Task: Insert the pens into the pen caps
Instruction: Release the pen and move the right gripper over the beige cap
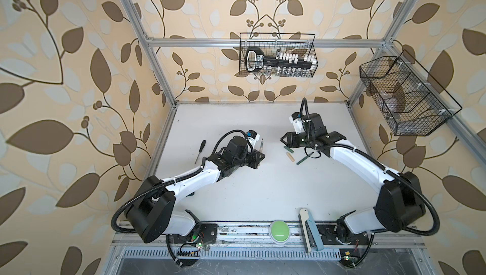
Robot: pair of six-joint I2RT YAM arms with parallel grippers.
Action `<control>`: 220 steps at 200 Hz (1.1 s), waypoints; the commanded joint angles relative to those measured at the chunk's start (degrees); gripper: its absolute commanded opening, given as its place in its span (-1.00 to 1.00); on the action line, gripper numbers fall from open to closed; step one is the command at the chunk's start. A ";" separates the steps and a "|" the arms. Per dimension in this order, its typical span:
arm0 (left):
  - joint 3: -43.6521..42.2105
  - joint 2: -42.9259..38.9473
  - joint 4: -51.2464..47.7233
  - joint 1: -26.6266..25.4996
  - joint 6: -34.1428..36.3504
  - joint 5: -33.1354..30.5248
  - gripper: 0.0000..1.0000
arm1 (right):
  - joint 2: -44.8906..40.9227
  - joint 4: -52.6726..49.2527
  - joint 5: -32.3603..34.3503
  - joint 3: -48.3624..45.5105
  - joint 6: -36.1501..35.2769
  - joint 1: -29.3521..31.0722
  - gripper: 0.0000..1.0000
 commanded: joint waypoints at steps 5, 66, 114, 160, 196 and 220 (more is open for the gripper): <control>3.10 -3.86 -7.58 -1.08 5.34 -2.51 -1.00 | 8.45 -13.92 6.27 2.61 -6.39 0.02 0.05; 5.21 -4.09 -12.59 -2.89 8.55 -3.84 -1.00 | 17.94 -15.75 12.30 7.16 -10.15 -0.17 0.08; 5.17 -4.07 -11.20 -2.98 7.56 -3.59 -1.00 | 21.14 -13.86 11.81 8.08 -12.35 -0.40 0.09; 5.35 -5.29 -10.59 -3.06 6.79 -3.39 -1.00 | 23.61 -12.48 9.87 9.12 -13.40 -0.47 0.08; 5.23 -5.51 -10.71 -3.06 6.94 -3.52 -1.00 | 25.32 -12.59 10.38 10.46 -13.85 -0.22 0.02; 5.45 -5.82 -11.57 -3.06 7.14 -3.93 -1.00 | 25.84 -12.43 10.88 10.42 -14.12 0.22 -0.07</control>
